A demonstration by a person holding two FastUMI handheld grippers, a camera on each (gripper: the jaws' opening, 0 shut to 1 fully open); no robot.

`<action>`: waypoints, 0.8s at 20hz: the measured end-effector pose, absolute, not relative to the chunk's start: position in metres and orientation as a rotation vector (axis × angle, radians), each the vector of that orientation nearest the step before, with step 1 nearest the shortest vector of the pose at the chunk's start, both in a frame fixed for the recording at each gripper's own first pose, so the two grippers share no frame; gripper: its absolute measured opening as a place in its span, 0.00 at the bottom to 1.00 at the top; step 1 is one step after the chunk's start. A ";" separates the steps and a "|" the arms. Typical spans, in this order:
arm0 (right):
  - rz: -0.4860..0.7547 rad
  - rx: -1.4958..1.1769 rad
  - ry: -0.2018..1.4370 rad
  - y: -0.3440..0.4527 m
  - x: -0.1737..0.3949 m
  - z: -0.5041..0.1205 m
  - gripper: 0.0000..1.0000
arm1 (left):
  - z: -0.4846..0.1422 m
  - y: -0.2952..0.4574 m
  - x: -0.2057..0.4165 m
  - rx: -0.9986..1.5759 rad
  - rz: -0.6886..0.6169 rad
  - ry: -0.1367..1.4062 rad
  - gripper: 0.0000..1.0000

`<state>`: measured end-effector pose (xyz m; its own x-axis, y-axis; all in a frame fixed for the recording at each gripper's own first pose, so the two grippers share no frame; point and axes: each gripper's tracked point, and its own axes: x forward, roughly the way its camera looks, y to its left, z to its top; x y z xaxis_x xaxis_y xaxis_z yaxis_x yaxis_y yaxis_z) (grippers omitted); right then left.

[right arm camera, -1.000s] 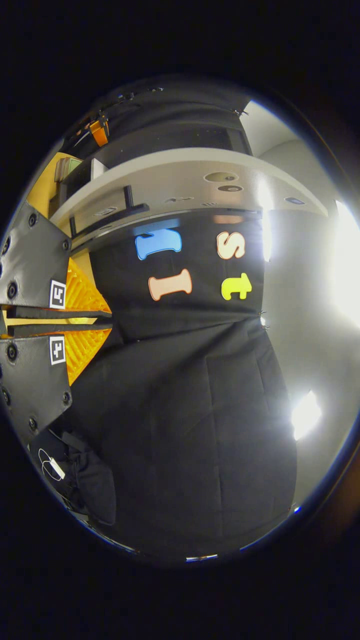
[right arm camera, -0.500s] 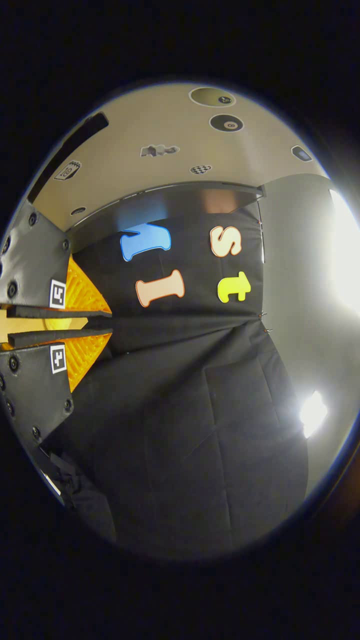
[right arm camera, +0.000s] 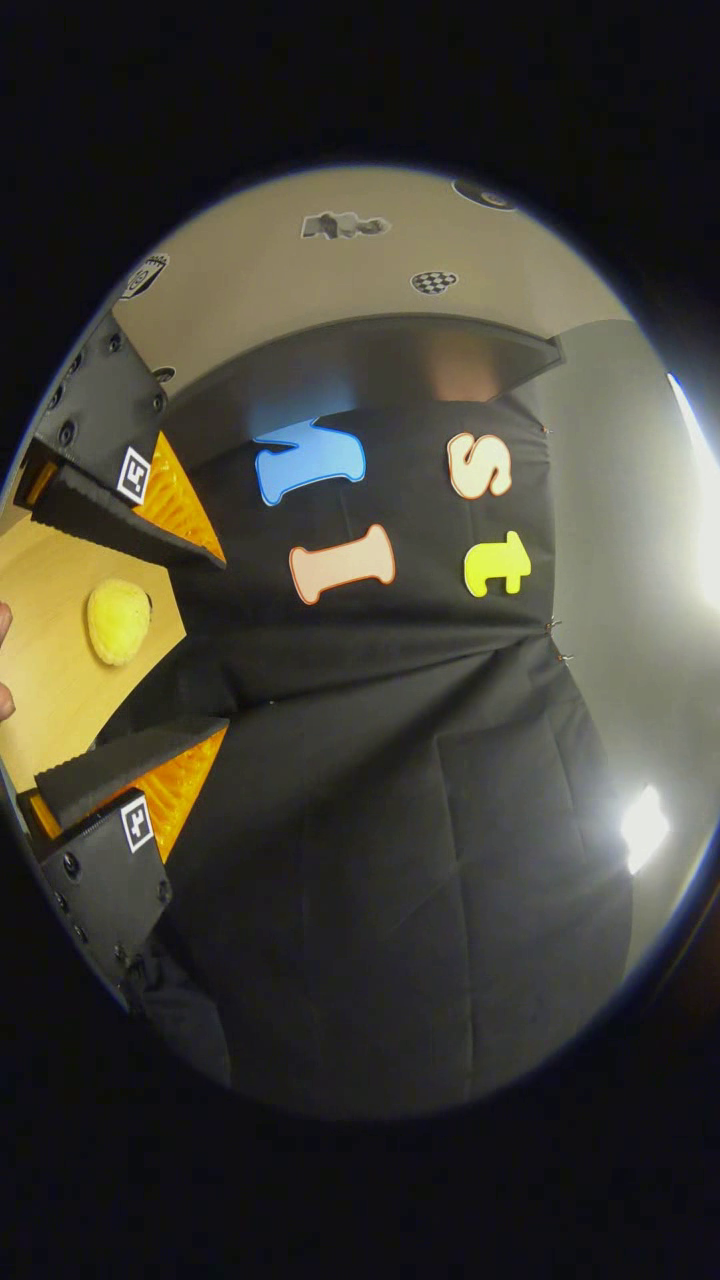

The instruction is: Open the cabinet door with the right hand, grasp the bottle in the cabinet with the left hand and place it on the coaster, then close the cabinet door with the right hand.

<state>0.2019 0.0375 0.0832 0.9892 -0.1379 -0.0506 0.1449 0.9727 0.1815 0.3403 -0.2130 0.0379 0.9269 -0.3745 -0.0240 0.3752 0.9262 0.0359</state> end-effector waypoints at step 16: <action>-0.160 0.186 0.111 0.025 0.224 0.050 0.89 | 0.015 -0.220 0.374 0.080 -0.368 0.047 0.87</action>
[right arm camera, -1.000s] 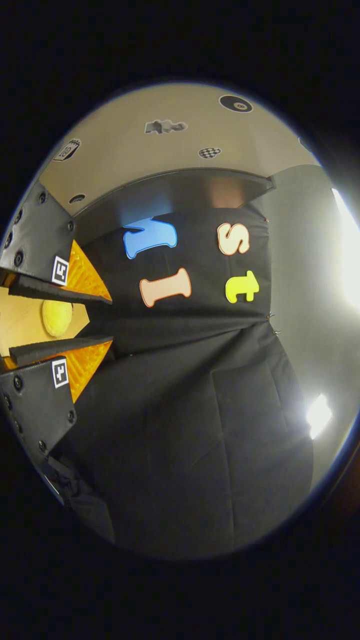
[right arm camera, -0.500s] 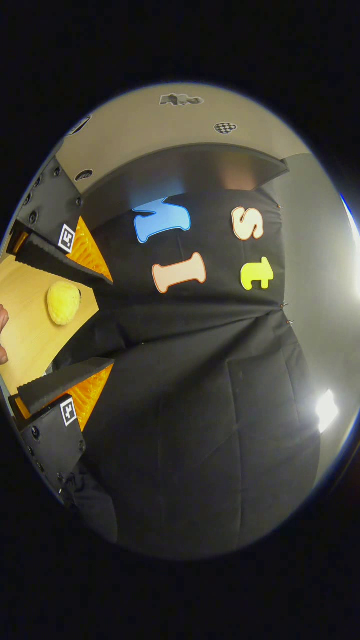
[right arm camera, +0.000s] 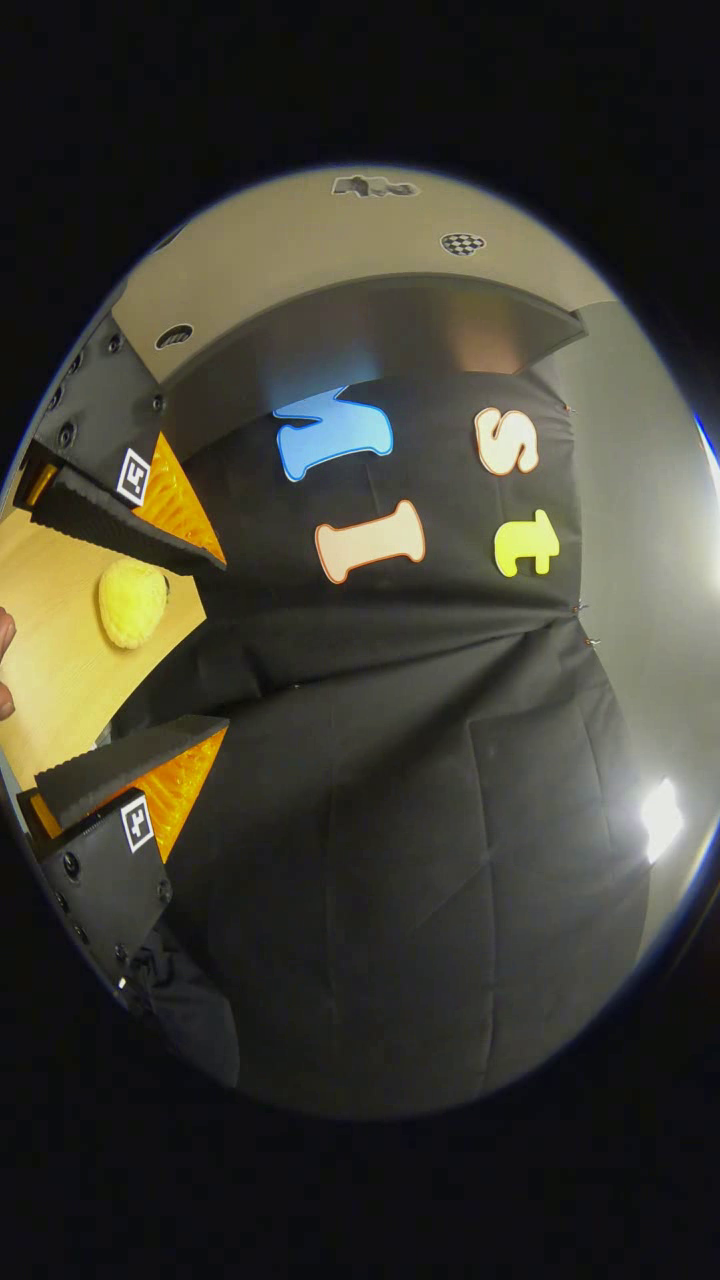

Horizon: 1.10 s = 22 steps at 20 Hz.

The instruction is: Open the cabinet door with the right hand, grasp the bottle in the cabinet with the left hand and place it on the coaster, then close the cabinet door with the right hand.

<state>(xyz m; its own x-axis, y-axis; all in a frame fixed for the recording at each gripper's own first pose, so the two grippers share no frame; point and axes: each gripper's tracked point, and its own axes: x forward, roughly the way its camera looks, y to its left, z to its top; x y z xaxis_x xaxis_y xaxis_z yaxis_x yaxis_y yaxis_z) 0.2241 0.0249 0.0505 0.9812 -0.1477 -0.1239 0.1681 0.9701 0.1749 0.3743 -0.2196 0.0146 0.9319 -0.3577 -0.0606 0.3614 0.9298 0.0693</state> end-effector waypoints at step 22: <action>-0.008 0.167 0.134 0.046 0.251 0.046 0.89 | 0.044 -0.198 0.305 0.080 -0.292 0.004 0.72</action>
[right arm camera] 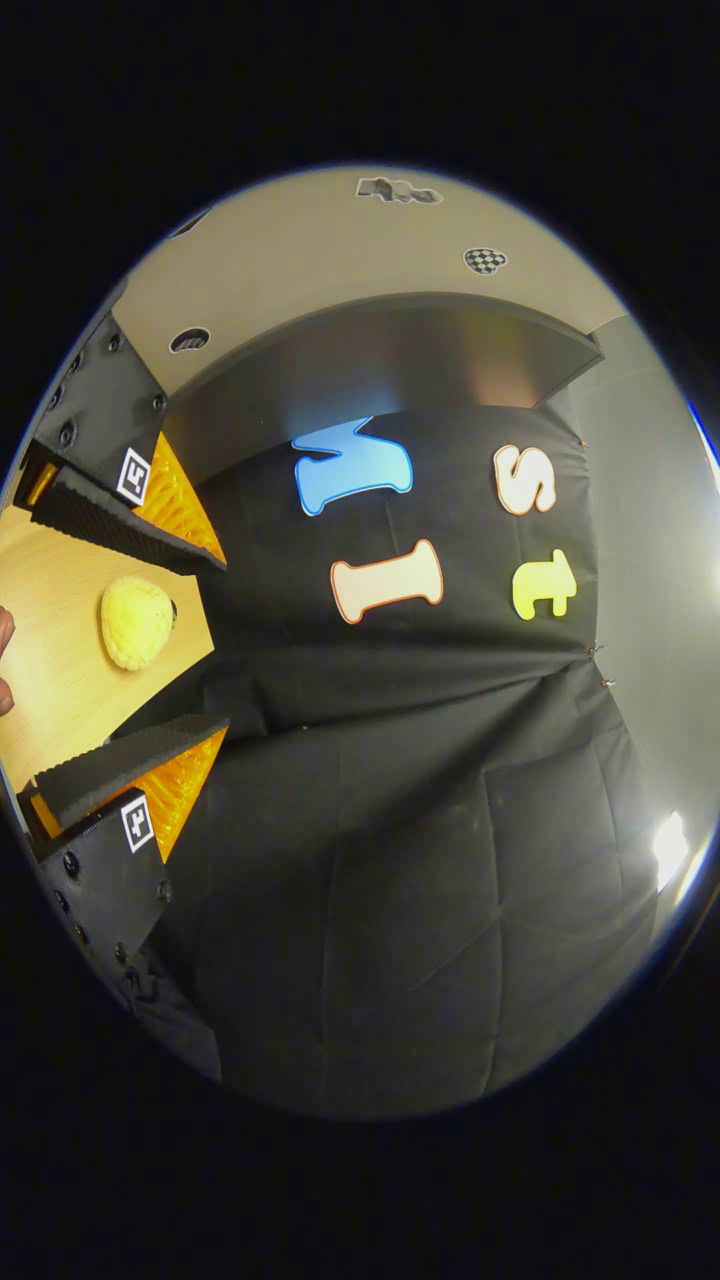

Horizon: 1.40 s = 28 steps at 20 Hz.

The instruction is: Open the cabinet door with the right hand, grasp the bottle in the cabinet with the left hand and place it on the coaster, then close the cabinet door with the right hand.

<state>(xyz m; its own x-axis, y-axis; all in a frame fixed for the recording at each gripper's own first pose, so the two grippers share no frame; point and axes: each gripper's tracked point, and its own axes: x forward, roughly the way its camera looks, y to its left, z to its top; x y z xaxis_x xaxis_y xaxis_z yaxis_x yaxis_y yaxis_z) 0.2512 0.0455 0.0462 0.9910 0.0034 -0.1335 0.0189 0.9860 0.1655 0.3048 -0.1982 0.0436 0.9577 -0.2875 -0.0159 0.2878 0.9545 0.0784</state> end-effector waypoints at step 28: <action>0.074 0.122 0.153 0.079 0.121 0.021 0.89 | -0.153 -0.058 0.017 0.182 -0.094 0.009 0.73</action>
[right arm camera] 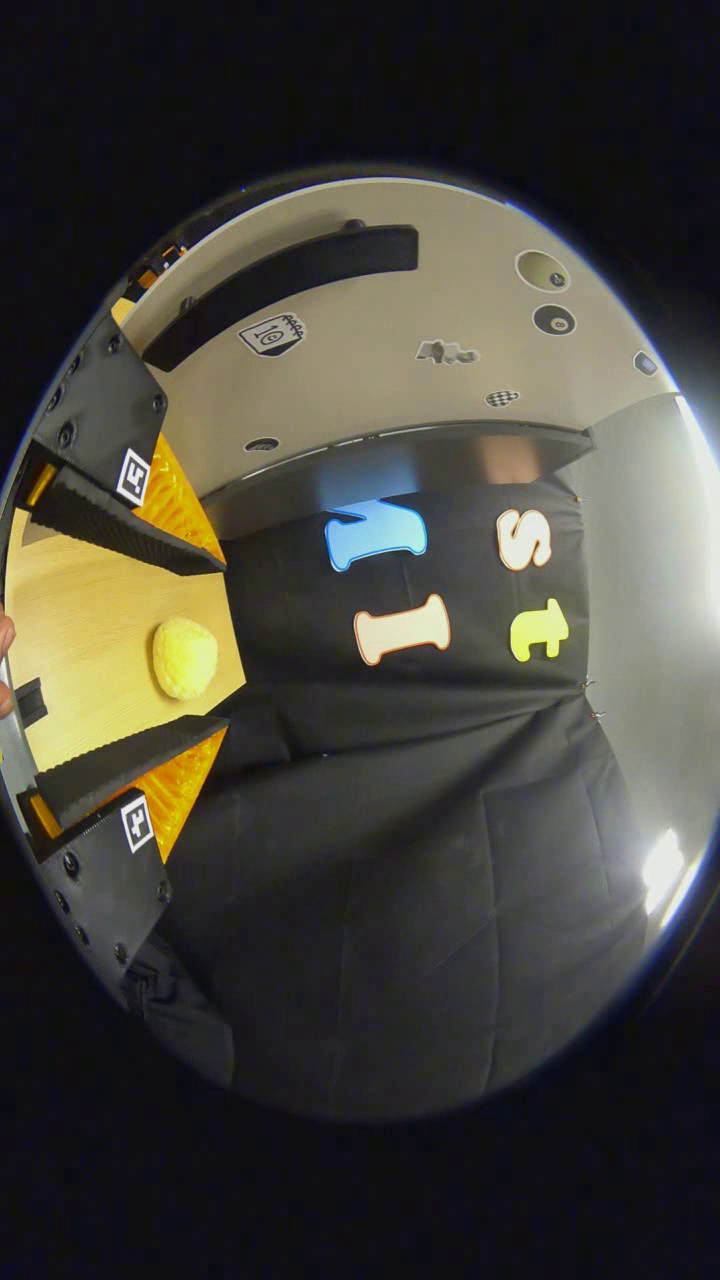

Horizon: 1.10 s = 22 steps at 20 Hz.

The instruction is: Open the cabinet door with the right hand, grasp the bottle in the cabinet with the left hand and place it on the coaster, then close the cabinet door with the right hand.

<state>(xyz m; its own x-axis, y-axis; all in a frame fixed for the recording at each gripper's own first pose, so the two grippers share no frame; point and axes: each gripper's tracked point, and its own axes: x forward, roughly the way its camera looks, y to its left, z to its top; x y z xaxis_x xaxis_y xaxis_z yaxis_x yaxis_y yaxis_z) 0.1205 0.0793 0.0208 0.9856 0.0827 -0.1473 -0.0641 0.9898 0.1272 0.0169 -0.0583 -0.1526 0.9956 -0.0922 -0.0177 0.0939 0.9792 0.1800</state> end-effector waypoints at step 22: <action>-0.032 0.032 0.263 0.067 0.098 -0.035 0.82 | -0.329 -0.064 -0.004 0.076 -0.027 0.103 0.73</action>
<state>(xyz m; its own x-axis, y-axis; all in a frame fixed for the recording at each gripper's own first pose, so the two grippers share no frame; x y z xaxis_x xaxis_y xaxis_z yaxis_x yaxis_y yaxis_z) 0.0983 0.0670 -0.0349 0.9651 -0.0274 -0.2603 0.0358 0.9990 0.0277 -0.0038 -0.0636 -0.3291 0.9943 -0.0232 -0.1037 0.0310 0.9967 0.0744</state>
